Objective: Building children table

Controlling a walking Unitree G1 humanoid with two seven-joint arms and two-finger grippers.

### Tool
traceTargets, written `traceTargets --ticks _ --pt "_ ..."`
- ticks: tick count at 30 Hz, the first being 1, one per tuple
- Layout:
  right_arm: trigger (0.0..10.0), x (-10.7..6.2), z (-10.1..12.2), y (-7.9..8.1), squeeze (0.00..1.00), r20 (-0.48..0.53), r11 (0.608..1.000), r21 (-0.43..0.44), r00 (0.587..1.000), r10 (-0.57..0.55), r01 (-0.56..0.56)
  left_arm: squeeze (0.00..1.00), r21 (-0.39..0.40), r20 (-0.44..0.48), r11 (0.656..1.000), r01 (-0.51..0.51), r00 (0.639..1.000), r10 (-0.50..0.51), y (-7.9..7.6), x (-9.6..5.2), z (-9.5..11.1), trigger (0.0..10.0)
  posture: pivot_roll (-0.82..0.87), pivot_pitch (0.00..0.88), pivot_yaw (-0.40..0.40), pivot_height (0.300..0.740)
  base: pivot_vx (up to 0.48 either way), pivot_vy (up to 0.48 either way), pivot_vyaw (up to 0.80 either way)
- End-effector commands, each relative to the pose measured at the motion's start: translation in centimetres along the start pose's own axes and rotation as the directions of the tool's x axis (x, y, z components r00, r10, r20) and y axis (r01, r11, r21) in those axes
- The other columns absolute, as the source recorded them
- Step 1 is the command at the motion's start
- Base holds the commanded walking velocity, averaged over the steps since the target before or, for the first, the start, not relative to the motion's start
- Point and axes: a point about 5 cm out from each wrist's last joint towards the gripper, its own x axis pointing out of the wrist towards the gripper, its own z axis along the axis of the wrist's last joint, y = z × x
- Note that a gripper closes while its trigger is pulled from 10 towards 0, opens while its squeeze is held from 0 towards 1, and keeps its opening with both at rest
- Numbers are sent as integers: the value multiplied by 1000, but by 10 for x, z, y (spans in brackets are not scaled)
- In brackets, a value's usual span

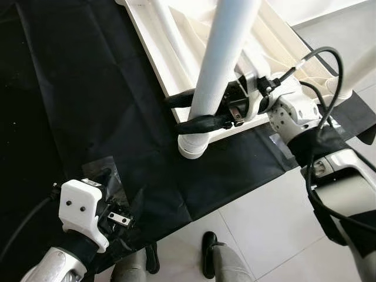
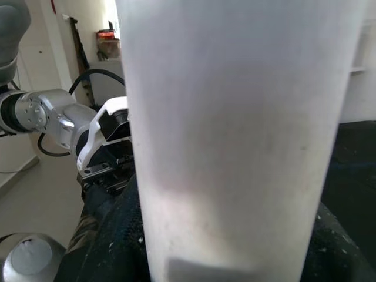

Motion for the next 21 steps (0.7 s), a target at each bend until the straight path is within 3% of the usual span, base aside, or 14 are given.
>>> traceTargets --ticks 1,5,6,8,9,11,12,13,15,17,21 --pt "10000 -13 -57 22 0 -150 972 225 988 -33 66 0 -9 -30 1000 1 1000 -1 -1 -3 -4 10000 -65 468 -51 740 0 0 0" --pt "10000 -17 -62 25 0 -272 959 179 948 -168 221 0 -14 -26 1000 -5 1000 5 1 -2 -4 10000 -74 465 -55 740 0 0 0" --pt "10000 -11 -78 21 0 -402 880 144 839 -366 453 0 -17 -27 1000 -9 1000 8 1 -3 -5 10000 -101 448 -99 740 0 0 0" --pt "10000 -8 -93 18 0 -535 728 24 624 -570 685 0 -20 -28 1000 -12 1000 12 2 -4 -6 10000 -101 448 -99 740 0 0 0" --pt "10000 16 -102 39 0 -487 584 41 527 -697 811 0 -17 -21 1000 -27 999 27 4 -4 -5 10000 -90 435 -90 740 0 0 0" --pt "10000 31 -98 69 0 -432 393 110 400 -808 913 0 -12 -11 999 -44 999 44 6 -4 -3 10000 -90 435 -90 740 0 0 0" --pt "10000 37 -99 77 0 -396 303 136 332 -856 943 0 -7 -6 999 -49 999 49 8 -3 -3 10000 -89 438 -47 740 0 0 0" --pt "10000 41 -101 78 0 -374 267 148 304 -876 952 0 -3 -4 999 -51 999 51 10 -2 -3 10000 -89 438 -47 740 0 0 0" --pt "10000 53 -95 72 0 -311 278 151 312 -898 949 0 13 0 999 -44 999 44 15 2 -2 10000 -77 426 -30 740 0 0 0" --pt "10000 59 -90 67 0 -272 303 135 330 -904 943 0 30 6 999 -40 999 40 20 4 -1 10000 -91 392 -19 740 0 0 0" --pt "10000 63 -90 65 0 -241 312 140 338 -910 940 0 58 30 997 -47 999 46 30 10 2 10000 -91 363 -14 740 0 0 0"
